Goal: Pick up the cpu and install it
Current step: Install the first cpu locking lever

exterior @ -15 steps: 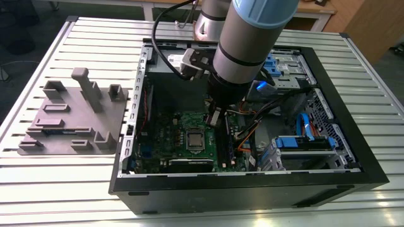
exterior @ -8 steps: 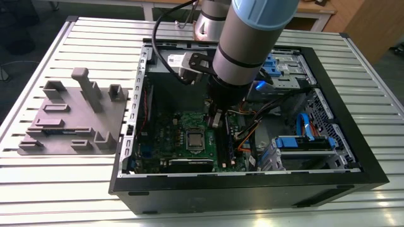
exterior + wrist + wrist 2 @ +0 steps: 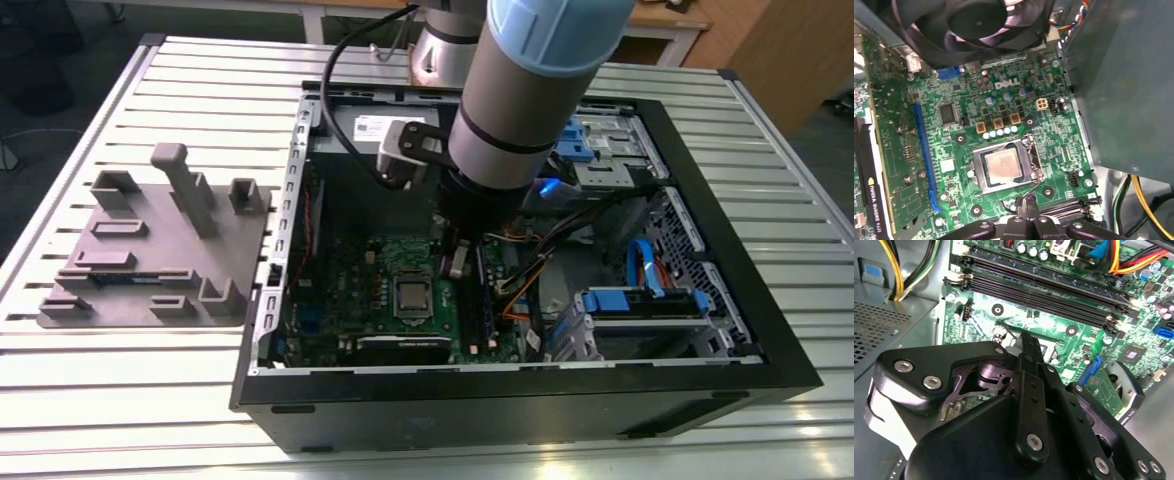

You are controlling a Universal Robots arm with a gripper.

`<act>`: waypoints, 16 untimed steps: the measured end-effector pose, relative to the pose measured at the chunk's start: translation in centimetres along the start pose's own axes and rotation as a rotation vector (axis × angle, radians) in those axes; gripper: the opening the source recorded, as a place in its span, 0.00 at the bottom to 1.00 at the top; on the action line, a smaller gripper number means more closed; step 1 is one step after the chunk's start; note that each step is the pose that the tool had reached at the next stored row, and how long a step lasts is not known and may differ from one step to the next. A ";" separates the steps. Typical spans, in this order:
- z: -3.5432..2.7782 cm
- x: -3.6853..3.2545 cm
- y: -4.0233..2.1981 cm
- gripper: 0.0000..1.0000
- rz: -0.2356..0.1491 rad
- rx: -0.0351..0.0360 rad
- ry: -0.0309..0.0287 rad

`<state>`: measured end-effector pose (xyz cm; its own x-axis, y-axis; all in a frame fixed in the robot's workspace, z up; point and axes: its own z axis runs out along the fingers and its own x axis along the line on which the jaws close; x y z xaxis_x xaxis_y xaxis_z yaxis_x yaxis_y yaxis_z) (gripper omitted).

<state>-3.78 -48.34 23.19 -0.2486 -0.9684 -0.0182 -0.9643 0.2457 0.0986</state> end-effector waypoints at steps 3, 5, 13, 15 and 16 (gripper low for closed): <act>0.01 0.27 -0.01 0.10 -0.017 0.0022 0.0010; 0.02 0.44 0.00 0.10 -0.028 0.0029 0.0020; 0.43 0.57 0.25 0.10 -0.041 0.0026 0.0020; 0.44 0.56 0.25 0.10 -0.041 0.0026 0.0018; 0.45 0.56 0.25 0.10 -0.041 0.0026 0.0017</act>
<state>-4.20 -48.80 22.76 -0.2091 -0.9777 -0.0204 -0.9738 0.2063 0.0952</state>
